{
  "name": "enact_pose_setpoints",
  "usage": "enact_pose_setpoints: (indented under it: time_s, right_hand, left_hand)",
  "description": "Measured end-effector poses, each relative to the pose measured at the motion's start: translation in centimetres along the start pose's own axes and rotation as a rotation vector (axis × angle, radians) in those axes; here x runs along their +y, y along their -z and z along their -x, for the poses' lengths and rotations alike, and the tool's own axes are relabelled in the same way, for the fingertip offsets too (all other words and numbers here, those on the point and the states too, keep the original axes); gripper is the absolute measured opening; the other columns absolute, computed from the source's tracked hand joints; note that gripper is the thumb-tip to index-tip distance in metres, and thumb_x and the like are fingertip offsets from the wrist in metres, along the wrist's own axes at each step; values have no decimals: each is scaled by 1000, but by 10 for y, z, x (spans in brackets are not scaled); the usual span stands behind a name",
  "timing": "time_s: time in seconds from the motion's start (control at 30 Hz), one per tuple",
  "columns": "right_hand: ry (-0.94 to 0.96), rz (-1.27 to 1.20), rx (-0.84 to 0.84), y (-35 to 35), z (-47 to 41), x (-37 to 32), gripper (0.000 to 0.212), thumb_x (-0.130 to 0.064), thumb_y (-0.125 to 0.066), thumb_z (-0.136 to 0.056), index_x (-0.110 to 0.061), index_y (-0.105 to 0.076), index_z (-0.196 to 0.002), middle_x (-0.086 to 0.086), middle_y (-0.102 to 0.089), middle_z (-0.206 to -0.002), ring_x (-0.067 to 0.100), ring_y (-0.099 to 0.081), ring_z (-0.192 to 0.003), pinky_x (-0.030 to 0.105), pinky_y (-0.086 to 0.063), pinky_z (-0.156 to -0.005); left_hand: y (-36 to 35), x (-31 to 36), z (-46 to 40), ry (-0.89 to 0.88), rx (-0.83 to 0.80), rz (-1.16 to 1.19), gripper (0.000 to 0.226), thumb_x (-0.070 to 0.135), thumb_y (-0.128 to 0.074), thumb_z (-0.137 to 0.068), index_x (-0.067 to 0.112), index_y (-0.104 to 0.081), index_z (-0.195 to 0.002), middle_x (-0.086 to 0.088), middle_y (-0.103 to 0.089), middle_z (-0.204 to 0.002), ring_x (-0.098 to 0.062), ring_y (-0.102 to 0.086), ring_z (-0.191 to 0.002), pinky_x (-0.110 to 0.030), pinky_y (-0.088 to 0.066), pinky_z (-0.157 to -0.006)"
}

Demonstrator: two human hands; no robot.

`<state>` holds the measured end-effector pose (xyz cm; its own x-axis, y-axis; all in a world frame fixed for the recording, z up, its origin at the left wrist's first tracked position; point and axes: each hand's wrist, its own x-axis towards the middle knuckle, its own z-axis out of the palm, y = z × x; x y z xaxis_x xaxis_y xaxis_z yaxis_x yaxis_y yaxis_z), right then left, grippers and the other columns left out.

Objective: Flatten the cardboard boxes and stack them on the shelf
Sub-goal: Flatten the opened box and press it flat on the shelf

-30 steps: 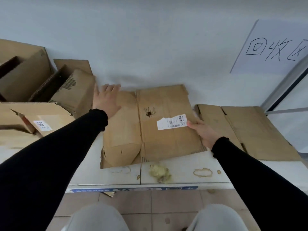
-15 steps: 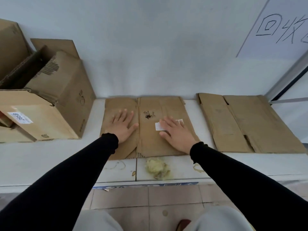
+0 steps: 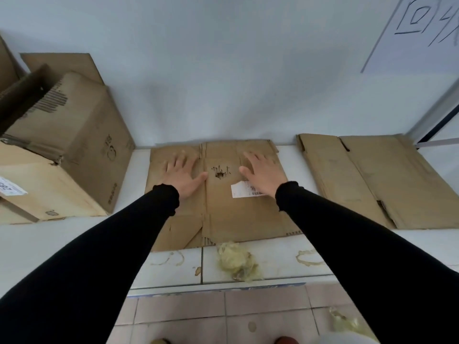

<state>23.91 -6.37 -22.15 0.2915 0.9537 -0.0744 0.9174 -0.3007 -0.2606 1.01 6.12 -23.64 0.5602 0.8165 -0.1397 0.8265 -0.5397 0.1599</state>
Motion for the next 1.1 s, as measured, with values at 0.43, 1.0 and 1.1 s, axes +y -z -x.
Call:
enact_pose_setpoints:
  time_s: [0.43,1.0,1.1]
  right_hand:
    - [5,84,16,-15,11,-8,61,-44,-15,-110,-16,-6,-163,4,-1,-170,23,1,-157,47,-3,-127]
    - [161,168,-112,-33,95,42,72,-62,-8,-103,-24,4,-163,-5,7,-170,12,11,-156,42,-1,-127]
    - [110,171,-98,-34,99,39,72,-62,-10,-103,-25,3,-163,-2,7,-171,15,12,-156,41,3,-127]
  left_hand:
    - [-9,8,34,-111,115,20,68,62,-10,-103,29,-6,-162,-2,-9,-168,-19,-8,-155,-42,-13,-126]
    - [-26,-73,88,-159,-37,-39,82,83,0,-88,41,12,-158,4,18,-167,-11,17,-153,-38,4,-125]
    - [-25,-68,90,-88,-63,6,86,86,-4,-85,42,11,-158,0,20,-167,-14,17,-154,-39,3,-125]
